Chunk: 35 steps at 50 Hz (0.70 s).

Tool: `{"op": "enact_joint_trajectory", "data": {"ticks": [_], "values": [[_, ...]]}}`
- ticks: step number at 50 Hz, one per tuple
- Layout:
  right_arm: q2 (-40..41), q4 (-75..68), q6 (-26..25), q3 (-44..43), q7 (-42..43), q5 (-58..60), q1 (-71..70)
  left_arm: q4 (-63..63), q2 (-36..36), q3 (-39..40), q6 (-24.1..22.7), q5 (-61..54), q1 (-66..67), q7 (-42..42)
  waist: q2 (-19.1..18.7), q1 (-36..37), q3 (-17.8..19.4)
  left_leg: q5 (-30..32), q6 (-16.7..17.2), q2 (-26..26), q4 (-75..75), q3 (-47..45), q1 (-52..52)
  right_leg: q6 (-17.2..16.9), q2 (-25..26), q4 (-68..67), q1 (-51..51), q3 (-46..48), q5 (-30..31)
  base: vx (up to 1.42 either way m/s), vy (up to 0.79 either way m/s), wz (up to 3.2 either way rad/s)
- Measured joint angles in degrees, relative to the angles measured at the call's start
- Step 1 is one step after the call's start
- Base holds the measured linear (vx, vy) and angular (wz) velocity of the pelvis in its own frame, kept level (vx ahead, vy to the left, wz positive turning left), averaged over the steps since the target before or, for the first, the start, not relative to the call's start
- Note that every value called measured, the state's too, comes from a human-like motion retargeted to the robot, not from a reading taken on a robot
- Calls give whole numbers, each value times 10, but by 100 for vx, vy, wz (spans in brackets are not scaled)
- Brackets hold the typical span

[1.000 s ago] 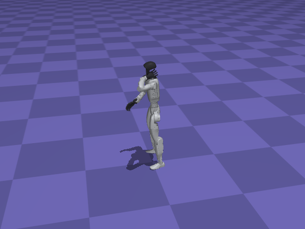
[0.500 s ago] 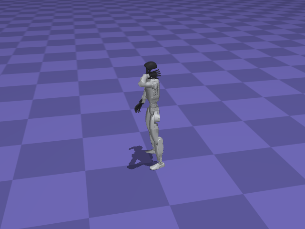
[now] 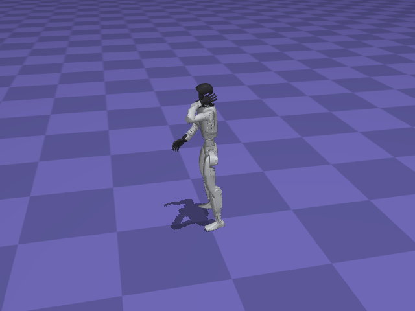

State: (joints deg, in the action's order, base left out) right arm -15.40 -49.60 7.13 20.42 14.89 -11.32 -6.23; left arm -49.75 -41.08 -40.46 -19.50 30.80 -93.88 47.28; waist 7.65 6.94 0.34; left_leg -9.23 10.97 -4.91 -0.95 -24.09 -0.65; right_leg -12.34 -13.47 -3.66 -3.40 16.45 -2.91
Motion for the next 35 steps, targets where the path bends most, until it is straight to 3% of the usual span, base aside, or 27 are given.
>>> {"op": "enact_joint_trajectory", "data": {"ticks": [13, 23, 35], "values": [[-6, -58, -10, -23, -6, -5, 12, 11, -9, -24, 22, -1, -42, 9, -27, -28, -29, -8, -3, 3, 11, 13, -7, -2, -6, -1, 22, 14, -10, 1, 0, 5], [-8, -117, -27, -12, -20, -15, 102, 22, 0, -72, 54, 21, -140, 24, -7, -21, -34, -3, -7, -1, 0, 33, 2, -9, -1, 2, 23, 39, -9, 2, 0, 13], [4, -98, -18, -6, -24, -32, 156, 11, 19, -43, 25, 30, -99, 0, 10, 12, -18, -3, -7, -6, -7, 32, 11, -2, 6, 5, 11, 38, -5, 0, 0, 0]]}}
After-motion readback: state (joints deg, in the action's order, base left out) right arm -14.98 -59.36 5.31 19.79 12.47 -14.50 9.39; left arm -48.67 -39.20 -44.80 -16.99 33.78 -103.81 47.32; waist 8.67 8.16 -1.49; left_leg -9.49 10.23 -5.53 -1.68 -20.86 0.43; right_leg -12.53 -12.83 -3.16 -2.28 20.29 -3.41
